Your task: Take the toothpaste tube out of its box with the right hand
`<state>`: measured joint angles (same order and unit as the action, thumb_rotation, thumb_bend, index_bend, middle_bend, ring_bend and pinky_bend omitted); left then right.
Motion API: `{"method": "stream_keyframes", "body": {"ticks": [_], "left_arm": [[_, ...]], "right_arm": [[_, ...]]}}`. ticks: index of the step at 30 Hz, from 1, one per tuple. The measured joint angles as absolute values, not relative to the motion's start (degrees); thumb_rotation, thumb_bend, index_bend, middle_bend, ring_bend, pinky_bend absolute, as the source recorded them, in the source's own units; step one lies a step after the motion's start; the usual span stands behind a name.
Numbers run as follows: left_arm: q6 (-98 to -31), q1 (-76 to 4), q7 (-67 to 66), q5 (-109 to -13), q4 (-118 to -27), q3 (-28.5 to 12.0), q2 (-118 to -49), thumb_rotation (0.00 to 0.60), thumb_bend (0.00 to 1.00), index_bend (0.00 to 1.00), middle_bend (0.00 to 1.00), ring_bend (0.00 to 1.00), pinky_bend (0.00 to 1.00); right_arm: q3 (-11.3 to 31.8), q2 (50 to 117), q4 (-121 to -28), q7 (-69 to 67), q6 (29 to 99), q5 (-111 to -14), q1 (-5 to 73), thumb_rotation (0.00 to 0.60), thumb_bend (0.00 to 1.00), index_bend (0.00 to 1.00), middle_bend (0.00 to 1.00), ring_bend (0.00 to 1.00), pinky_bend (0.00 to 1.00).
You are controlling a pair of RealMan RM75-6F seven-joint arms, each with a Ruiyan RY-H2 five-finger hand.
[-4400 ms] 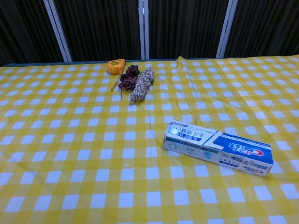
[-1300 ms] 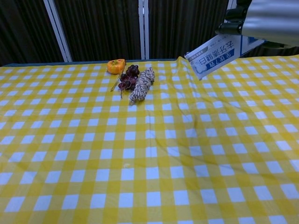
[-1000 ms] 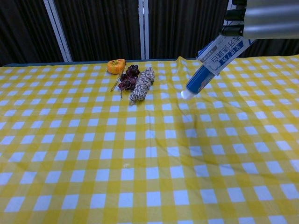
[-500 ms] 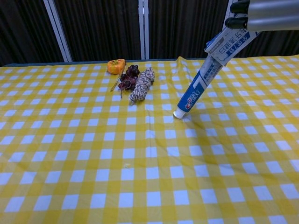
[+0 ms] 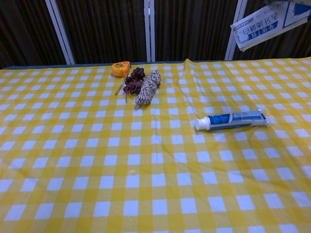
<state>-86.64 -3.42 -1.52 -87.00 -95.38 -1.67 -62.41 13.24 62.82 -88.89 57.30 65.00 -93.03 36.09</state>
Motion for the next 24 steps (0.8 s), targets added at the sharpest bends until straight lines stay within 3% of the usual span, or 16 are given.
{"method": "stream_keyframes", "body": {"ticks": [5, 14, 16, 18, 20, 24], "left_arm": [[-86.36, -3.52, -2.14, -86.76, -95.36, -1.66, -62.7, 0.6, 0.0, 0.0, 0.0, 0.0, 0.0], [-86.12, -3.61, -2.34, -86.68, -95.13, -1.58, -62.91, 0.6, 0.0, 0.0, 0.0, 0.0, 0.0], [-86.14, -3.6, -2.21, -86.67, -95.11, -1.59, -62.89, 0.6, 0.0, 0.0, 0.0, 0.0, 0.0], [-86.16, -3.59, -2.06, -86.63, -95.04, -1.6, -62.85, 0.6, 0.0, 0.0, 0.0, 0.0, 0.0], [-86.13, -3.59, -1.91, -86.6, -94.96, -1.61, -62.81, 0.6, 0.0, 0.0, 0.0, 0.0, 0.0], [-86.08, -3.61, -1.49, -86.47, -94.83, -1.67, -62.71, 0.6, 0.0, 0.0, 0.0, 0.0, 0.0]], "right_arm": [[11.69, 65.11, -92.9, 48.78, 61.52, -86.81, 35.2, 0.6, 0.29, 0.35, 0.45, 0.51, 0.59], [5.85, 69.78, -96.1, 39.5, 57.07, -90.64, 36.27, 0.6, 0.29, 0.35, 0.44, 0.5, 0.59], [5.0, 70.56, -96.06, 38.38, 56.34, -91.53, 36.68, 0.6, 0.24, 0.25, 0.35, 0.42, 0.53], [3.74, 71.6, -95.83, 36.78, 55.09, -92.67, 37.28, 0.6, 0.07, 0.05, 0.12, 0.23, 0.35], [2.89, 72.0, -95.73, 35.51, 53.52, -93.04, 37.79, 0.6, 0.0, 0.0, 0.01, 0.11, 0.21], [2.25, 71.62, -97.02, 31.38, 51.32, -91.35, 38.23, 0.6, 0.0, 0.0, 0.0, 0.02, 0.12]]}}
